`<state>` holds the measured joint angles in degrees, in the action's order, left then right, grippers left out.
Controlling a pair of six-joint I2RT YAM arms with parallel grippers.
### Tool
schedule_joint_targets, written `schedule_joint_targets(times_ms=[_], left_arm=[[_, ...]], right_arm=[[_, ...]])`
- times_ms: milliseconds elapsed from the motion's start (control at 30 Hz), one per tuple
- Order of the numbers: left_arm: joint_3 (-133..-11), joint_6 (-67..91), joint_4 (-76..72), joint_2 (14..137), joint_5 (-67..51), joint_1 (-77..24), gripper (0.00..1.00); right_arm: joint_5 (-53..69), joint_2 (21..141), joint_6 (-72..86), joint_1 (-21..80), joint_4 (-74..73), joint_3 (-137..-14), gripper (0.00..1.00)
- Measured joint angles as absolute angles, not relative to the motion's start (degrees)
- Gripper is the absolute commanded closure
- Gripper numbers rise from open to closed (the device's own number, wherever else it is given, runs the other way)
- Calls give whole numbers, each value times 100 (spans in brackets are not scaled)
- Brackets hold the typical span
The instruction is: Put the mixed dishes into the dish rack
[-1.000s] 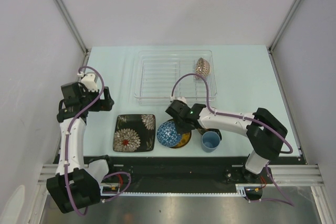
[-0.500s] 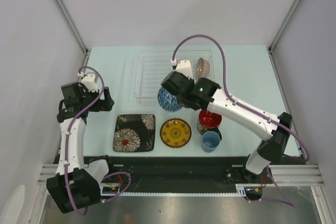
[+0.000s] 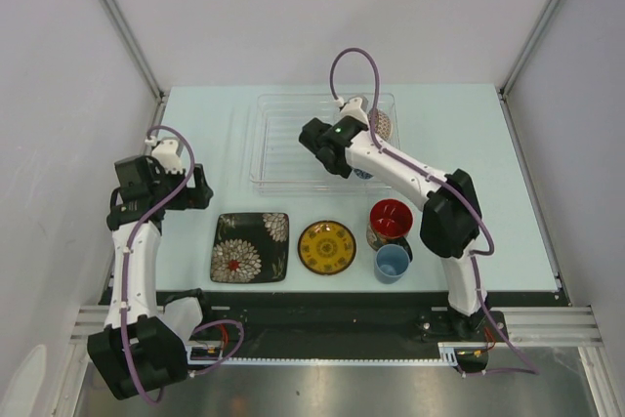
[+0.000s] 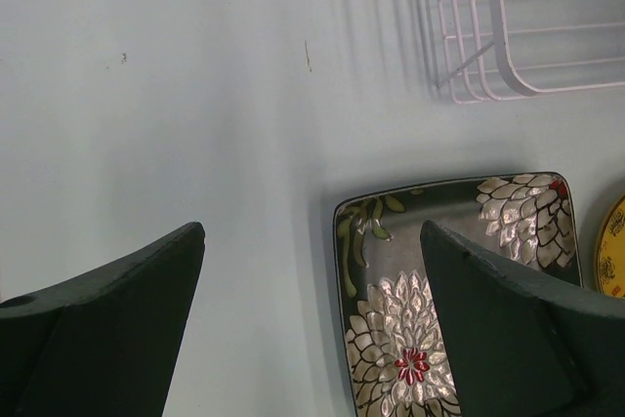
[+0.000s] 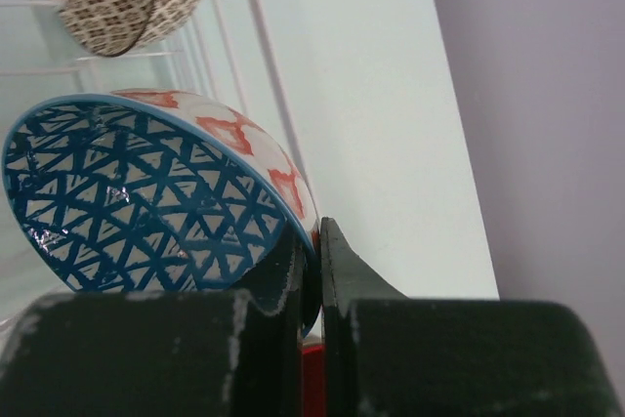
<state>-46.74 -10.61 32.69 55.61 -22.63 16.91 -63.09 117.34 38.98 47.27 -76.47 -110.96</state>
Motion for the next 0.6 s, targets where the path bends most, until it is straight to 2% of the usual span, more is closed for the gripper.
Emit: schedule_joint_targets(times_ms=[600], left_arm=[[-4657, -1059, 3271, 5561, -2268, 1691, 3]], right_arm=[[-6949, 12049, 4056, 4150, -7736, -10696, 100]])
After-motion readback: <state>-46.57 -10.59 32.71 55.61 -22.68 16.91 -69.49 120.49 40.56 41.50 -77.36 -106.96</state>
